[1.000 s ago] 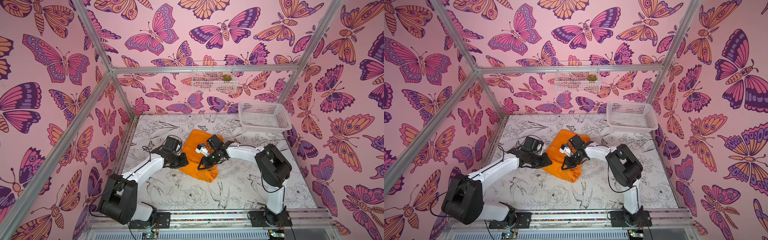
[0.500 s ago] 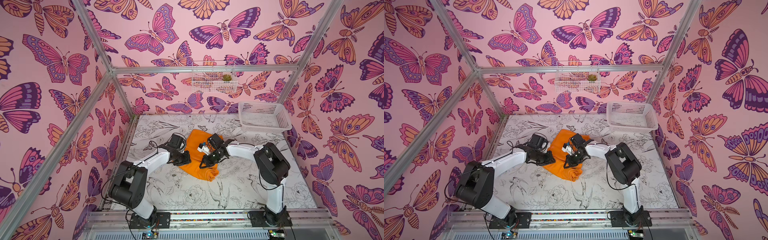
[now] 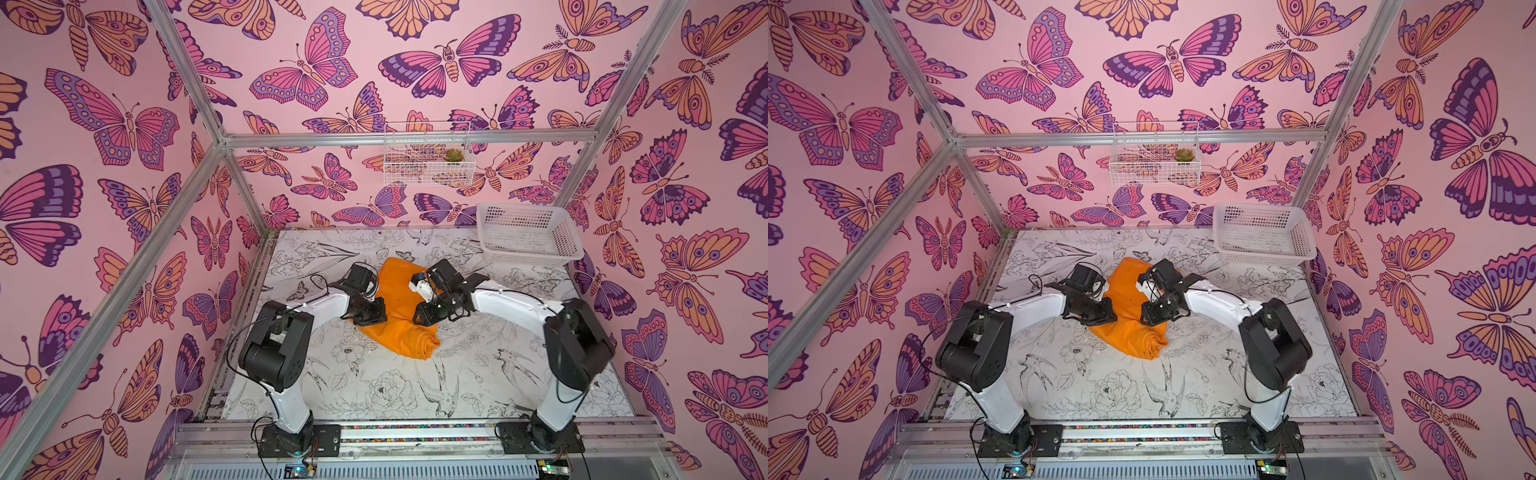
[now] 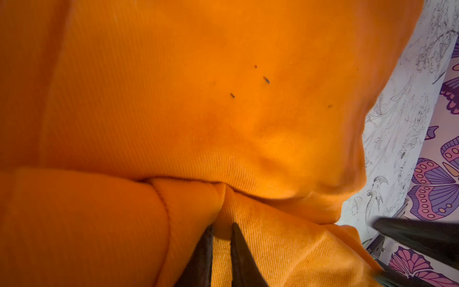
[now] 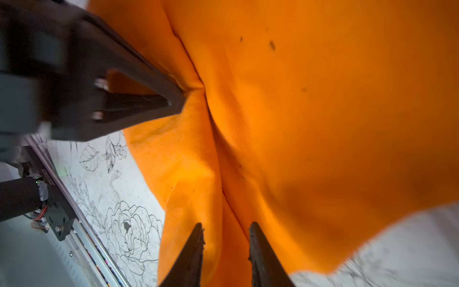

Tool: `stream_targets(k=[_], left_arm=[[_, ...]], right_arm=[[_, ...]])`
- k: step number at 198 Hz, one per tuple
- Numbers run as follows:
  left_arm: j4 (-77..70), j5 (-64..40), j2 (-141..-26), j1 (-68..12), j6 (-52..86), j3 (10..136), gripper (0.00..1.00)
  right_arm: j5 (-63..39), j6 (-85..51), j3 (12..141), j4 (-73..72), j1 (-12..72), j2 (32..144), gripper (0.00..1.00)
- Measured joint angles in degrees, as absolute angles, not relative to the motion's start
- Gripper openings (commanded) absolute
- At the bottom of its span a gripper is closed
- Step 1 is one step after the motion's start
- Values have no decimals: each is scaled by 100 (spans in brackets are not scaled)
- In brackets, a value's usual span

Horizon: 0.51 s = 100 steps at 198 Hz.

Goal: Roll up the long pants
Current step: Roll the long pant at the center of the board.

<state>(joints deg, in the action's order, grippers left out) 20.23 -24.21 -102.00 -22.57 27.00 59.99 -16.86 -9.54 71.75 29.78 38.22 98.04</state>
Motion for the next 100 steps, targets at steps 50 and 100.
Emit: stream_targets(k=[50, 100], left_arm=[[1929, -2585, -10335, -2198, 2655, 6064, 18], [1892, -2832, -10425, -2095, 2593, 6095, 17]], right_arm=[[-252, -185, 7395, 3114, 5137, 9074, 42], [1208, 635, 7207, 3247, 6241, 9946, 59]])
